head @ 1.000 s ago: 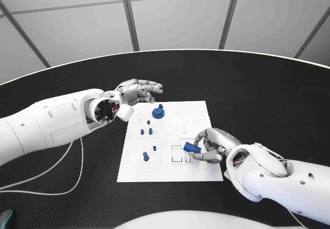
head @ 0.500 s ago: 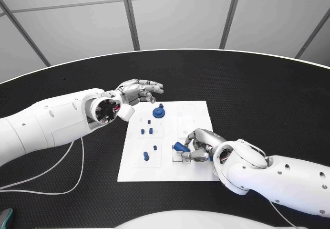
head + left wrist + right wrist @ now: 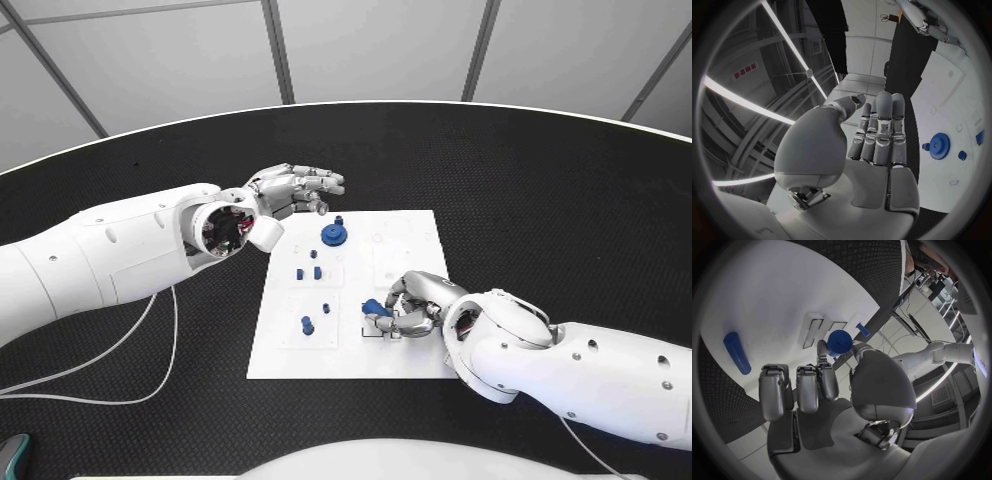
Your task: Assemble the parts on the task board
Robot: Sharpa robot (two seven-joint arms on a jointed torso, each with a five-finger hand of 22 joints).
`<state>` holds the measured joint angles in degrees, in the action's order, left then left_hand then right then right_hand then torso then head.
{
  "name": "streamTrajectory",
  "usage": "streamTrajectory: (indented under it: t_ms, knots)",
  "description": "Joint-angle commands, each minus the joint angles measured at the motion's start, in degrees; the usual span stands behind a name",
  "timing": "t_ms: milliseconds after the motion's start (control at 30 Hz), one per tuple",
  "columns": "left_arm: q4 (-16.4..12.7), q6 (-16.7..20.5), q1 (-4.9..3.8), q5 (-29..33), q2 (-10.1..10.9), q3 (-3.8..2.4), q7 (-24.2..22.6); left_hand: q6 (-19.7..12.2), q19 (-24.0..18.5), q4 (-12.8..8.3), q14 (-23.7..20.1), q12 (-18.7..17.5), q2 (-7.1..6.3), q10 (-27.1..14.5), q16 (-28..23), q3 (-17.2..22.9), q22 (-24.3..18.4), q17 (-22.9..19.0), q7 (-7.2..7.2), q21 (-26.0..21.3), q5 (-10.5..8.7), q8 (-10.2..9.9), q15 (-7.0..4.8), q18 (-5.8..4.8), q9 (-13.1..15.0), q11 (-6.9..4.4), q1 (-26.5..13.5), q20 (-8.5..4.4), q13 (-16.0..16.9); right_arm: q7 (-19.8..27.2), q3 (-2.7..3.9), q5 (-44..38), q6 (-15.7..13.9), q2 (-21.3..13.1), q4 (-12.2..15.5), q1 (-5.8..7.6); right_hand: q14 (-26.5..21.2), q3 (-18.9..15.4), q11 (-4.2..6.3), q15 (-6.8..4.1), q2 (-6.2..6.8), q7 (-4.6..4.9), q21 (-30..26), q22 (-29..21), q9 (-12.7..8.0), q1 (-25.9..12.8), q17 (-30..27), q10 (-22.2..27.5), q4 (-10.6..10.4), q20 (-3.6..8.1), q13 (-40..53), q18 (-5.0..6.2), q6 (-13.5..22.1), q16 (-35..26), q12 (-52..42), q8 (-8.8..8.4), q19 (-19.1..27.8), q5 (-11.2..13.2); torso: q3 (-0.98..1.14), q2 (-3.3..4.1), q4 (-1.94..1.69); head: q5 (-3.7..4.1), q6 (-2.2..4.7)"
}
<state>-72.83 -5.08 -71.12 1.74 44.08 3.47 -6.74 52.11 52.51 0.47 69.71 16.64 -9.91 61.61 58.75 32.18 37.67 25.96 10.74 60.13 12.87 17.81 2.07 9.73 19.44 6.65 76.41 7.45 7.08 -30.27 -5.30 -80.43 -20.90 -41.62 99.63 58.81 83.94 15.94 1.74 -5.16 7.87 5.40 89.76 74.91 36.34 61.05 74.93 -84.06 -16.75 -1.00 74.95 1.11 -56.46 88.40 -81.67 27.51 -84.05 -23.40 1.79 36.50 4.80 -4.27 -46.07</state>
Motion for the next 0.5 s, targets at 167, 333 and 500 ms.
streamTrajectory:
  t_ms: [167, 333, 500]
  knots:
    - [0.0, -0.1, 0.00, 0.0, 0.0, 0.00, 0.0, -0.5, -0.2, 0.1, -0.3, 0.3, 0.09, -0.3, 0.1, 0.0, -0.1, -0.1, 0.03, -0.3, 0.26, 0.0, -0.11, 0.85, 0.0, -0.12, -0.3, 0.01, 0.1, -0.3, 0.00, 0.0, 1.2, 0.0, -0.3, 0.00, 5.5, -0.9, 0.47, -0.50, 0.38, -3.56, 0.2, 15.1, 0.2, -2.2, 12.2, -2.3, -0.1, 0.45, 8.8, -1.11, -4.0, 0.1, -0.4, 0.59, -5.9, 0.2, 0.00, -0.01, 0.06, -0.05, -0.14]
    - [-0.1, -0.2, 0.00, 0.0, 0.1, 0.00, 0.0, -0.6, -0.2, 0.1, -0.4, 0.3, 0.09, -0.4, 0.2, -0.1, -0.1, -0.1, 0.05, -0.3, 0.24, 0.0, -0.10, 0.85, 0.1, -0.10, -0.2, 0.02, 0.1, -0.5, 0.00, 0.0, 1.3, 0.2, -0.5, 0.01, 5.5, -3.1, 0.61, -0.63, 0.82, -3.73, 0.2, 15.1, 0.5, -5.6, 12.1, -2.3, 0.0, 0.59, 8.8, -1.11, -3.9, 0.1, -0.2, 1.20, -5.9, 3.7, 0.01, 0.07, 0.02, -0.06, -0.18]
    - [-0.1, -0.2, -0.01, 0.0, 0.2, 0.00, 0.0, -0.6, -0.2, 0.1, -0.4, 0.3, 0.09, -0.4, 0.2, -0.1, -0.1, -0.1, 0.05, -0.3, 0.24, 0.0, -0.10, 0.85, 0.1, -0.10, -0.2, 0.02, 0.1, -1.1, 0.00, 0.0, 1.0, 0.4, -1.0, 0.01, 5.4, -5.7, 0.51, -0.58, 0.54, -3.66, 0.2, 15.1, 0.8, -8.3, 11.8, -1.9, -0.2, 0.56, 8.3, -1.11, -3.5, -0.1, 0.8, 1.59, -5.9, 9.3, -0.05, 0.05, -0.01, -0.05, -0.24]
